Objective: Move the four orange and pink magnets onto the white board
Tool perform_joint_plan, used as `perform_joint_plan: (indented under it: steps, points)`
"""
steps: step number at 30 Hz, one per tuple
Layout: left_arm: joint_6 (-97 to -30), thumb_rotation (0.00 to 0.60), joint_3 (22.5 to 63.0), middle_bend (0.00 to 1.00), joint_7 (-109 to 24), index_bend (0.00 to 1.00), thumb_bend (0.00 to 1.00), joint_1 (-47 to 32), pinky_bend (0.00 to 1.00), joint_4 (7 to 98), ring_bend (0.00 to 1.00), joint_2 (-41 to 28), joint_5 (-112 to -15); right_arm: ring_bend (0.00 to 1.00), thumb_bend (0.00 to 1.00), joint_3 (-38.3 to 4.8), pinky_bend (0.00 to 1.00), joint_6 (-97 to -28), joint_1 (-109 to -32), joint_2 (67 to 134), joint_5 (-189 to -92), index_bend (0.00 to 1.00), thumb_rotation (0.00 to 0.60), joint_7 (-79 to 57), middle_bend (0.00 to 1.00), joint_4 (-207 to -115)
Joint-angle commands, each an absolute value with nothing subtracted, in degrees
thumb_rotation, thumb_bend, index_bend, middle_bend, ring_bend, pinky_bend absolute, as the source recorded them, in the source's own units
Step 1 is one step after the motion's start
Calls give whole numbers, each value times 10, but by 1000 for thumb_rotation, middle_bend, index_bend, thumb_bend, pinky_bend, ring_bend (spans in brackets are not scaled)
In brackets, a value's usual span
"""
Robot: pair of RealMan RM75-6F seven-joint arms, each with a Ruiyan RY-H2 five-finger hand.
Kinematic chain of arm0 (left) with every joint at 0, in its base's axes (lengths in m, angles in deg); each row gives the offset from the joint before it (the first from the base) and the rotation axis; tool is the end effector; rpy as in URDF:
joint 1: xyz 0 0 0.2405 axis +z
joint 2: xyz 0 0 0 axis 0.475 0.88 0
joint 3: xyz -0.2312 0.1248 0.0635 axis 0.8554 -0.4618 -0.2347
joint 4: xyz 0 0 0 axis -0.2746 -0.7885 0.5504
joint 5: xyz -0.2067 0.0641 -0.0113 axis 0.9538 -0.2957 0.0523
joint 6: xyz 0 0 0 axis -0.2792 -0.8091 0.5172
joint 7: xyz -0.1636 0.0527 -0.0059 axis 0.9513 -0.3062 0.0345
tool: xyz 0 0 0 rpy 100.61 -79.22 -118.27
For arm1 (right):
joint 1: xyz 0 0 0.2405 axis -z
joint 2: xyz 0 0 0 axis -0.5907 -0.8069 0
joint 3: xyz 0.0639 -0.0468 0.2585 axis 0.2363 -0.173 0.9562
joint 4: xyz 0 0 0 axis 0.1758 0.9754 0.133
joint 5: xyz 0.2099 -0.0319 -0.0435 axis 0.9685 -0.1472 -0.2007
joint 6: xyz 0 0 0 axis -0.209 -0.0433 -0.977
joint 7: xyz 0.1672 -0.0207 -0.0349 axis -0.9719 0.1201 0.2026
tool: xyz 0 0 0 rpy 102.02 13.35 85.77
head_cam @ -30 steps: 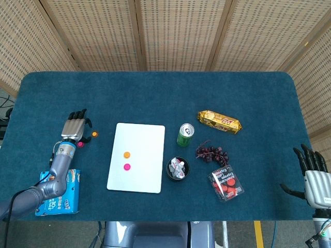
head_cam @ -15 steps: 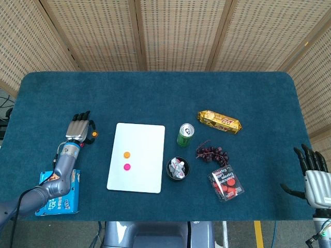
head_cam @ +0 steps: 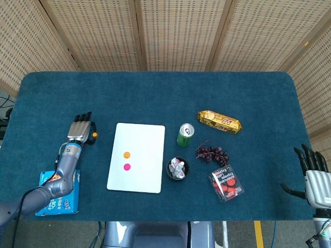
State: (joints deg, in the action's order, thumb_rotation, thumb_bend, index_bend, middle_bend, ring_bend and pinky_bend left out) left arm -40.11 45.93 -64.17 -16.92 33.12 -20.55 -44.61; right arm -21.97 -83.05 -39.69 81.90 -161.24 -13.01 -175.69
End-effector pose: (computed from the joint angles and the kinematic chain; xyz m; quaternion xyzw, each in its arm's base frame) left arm -0.2781 0.4511 -0.0304 -0.6652 -0.4628 -0.2162 0.5447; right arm -0.3454 -0.2113 0.1688 0.5627 -0.4009 0.3909 0.6082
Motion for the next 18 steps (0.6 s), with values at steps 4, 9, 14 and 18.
perform_joint_plan:
  steps: [4,9,14,18]
  points:
    - [-416,600,467,0,-635,573,347,-164,0,379,0,-180,-456,0,58,-220,0,-830,-397,818,-1612,0,600,-132,0,-1758]
    - [-443,600,468,0,-628,573,345,-160,0,489,0,-143,-495,0,55,-220,0,-828,-398,818,-1612,0,600,-133,0,-1759]
    - [-461,600,457,0,-639,573,341,-163,0,599,0,-127,-527,0,61,-220,0,-828,-398,818,-1613,0,600,-133,0,-1759]
    - [-467,600,446,0,-681,573,338,-183,0,655,0,-144,-513,0,65,-220,0,-828,-397,817,-1613,0,600,-136,0,-1758]
